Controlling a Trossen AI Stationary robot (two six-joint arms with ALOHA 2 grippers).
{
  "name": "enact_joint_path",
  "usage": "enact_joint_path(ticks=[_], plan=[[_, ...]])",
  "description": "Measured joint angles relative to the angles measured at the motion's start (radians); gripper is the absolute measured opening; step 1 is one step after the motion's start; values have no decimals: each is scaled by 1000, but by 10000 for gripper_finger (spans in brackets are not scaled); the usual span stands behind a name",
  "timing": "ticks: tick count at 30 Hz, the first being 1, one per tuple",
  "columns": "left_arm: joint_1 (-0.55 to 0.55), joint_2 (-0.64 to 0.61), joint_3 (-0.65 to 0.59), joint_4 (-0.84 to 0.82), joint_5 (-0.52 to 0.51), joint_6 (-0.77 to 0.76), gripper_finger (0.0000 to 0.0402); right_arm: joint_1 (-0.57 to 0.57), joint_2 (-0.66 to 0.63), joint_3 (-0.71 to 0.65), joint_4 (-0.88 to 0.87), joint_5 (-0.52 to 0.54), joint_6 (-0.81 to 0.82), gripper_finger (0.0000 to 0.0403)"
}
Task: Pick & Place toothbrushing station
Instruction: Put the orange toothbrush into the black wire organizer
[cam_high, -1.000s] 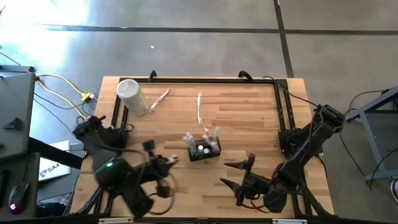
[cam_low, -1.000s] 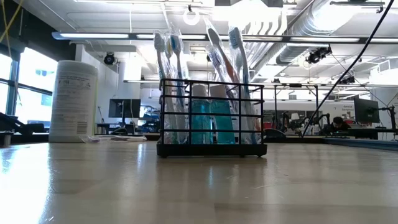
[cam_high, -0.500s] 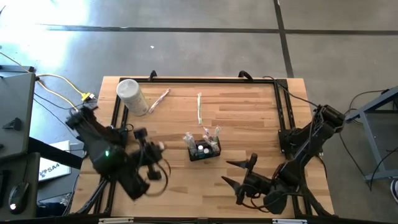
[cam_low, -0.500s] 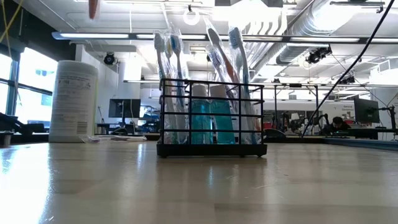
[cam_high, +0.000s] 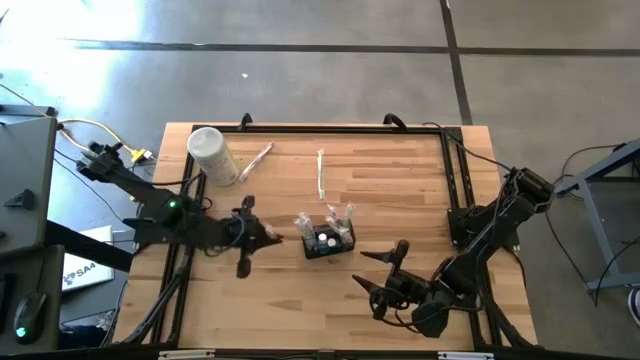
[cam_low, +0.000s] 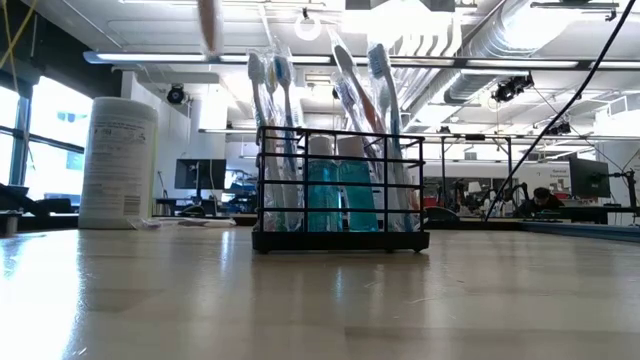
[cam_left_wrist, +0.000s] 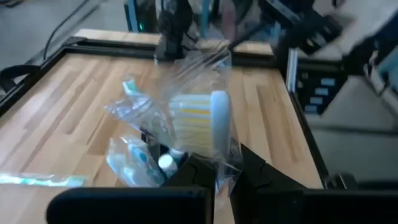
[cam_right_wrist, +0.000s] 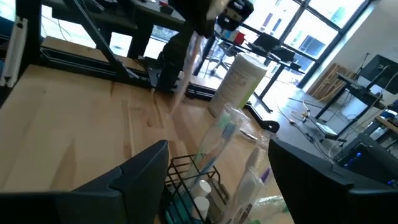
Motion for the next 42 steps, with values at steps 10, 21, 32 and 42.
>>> enact_joint_path(ticks=[10,21,32,42], plan=[[138,81,-145,301,103,27,11,-65,0,0,-8,-111,45,270],[178,126,-144,323,21,42,11,-105,0,0,-19,-197,71,270],[215,240,-145,314,48,1,11,-107,0,0,-22,-208,71,270],[242,270,-144,302,96,-39,11,-107,0,0,-23,-208,71,270]])
